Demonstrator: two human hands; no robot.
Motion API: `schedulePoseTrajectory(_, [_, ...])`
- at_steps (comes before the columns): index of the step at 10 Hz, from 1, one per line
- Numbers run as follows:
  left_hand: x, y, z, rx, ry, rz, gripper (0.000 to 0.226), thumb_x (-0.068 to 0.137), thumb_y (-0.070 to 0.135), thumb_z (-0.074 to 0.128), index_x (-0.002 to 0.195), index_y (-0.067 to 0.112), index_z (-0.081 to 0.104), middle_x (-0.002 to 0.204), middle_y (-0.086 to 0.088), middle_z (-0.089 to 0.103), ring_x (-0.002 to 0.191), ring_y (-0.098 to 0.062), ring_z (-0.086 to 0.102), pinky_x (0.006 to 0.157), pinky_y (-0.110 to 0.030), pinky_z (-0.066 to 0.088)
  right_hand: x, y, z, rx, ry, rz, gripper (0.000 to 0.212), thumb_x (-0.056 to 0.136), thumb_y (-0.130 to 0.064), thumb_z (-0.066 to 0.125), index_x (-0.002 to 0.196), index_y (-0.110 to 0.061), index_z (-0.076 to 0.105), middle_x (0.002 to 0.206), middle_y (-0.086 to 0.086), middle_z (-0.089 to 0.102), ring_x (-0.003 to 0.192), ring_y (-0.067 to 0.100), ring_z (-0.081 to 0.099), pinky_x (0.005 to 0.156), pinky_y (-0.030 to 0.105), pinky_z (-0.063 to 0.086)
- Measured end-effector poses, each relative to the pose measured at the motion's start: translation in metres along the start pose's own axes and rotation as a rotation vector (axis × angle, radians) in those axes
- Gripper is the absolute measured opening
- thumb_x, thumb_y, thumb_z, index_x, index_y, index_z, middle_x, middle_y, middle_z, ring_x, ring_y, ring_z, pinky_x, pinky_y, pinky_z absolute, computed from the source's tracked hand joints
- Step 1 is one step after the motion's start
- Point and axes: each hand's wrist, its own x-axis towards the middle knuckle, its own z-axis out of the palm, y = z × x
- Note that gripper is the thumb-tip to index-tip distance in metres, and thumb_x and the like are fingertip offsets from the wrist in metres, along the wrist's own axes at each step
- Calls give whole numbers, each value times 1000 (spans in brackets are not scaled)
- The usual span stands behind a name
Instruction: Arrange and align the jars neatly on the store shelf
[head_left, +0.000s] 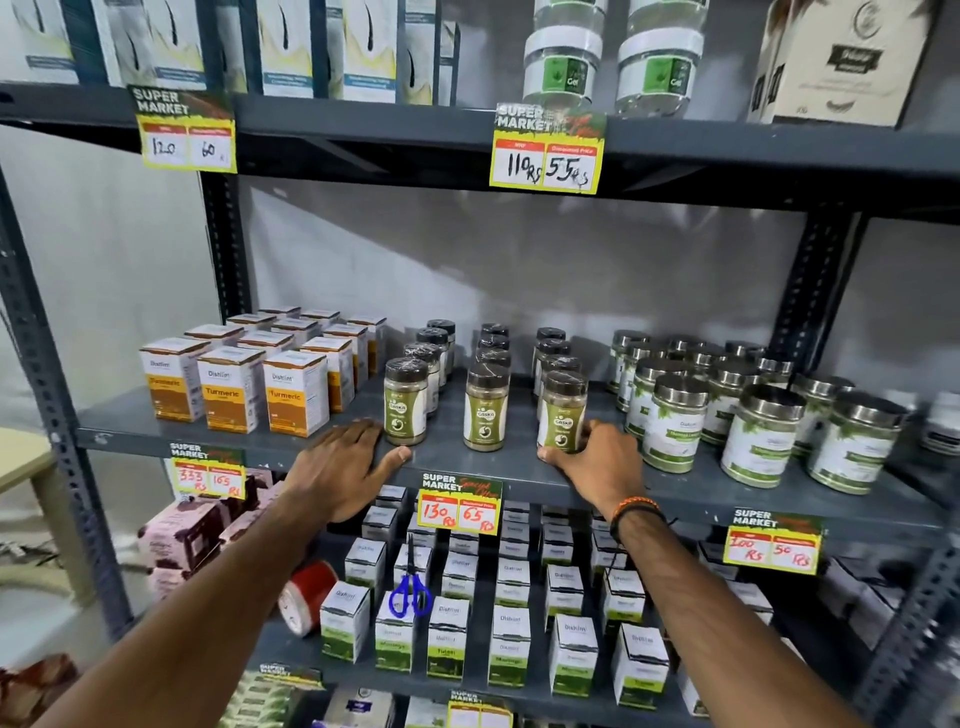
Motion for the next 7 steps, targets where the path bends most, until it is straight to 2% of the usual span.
schedulePoseTrajectory(2, [-1, 0, -1, -5, 16, 2, 103, 88, 84, 2, 153, 13, 39, 160, -12, 44, 145, -28, 43, 117, -48, 37, 0, 0, 1, 7, 17, 34, 48, 67, -58, 87, 97, -21, 76, 90, -5, 79, 79, 14, 72, 72, 32, 60])
schedulePoseTrajectory(5, [-5, 4, -5, -33, 1, -16, 91, 95, 77, 13, 155, 13, 37, 162, -12, 42, 147, -27, 40, 119, -47, 34, 4, 5, 2, 9, -3, 24, 51, 66, -57, 89, 99, -20, 77, 92, -4, 79, 82, 15, 72, 74, 33, 60])
schedulePoseTrajectory(6, [-5, 5, -7, -58, -23, -27, 92, 94, 79, 13, 156, 14, 35, 163, -12, 40, 147, -28, 39, 119, -48, 34, -3, 0, -5, 30, -59, 55, 62, 57, -66, 88, 97, -20, 74, 87, -5, 76, 75, 12, 69, 66, 31, 59])
schedulePoseTrajectory(7, [-8, 8, -16, -138, -9, -46, 102, 87, 88, 11, 153, 15, 35, 161, -15, 41, 140, -34, 47, 109, -57, 45, -16, -7, -41, 81, -32, 58, 77, 64, -64, 86, 118, -11, 67, 94, -3, 71, 75, 9, 63, 64, 23, 53])
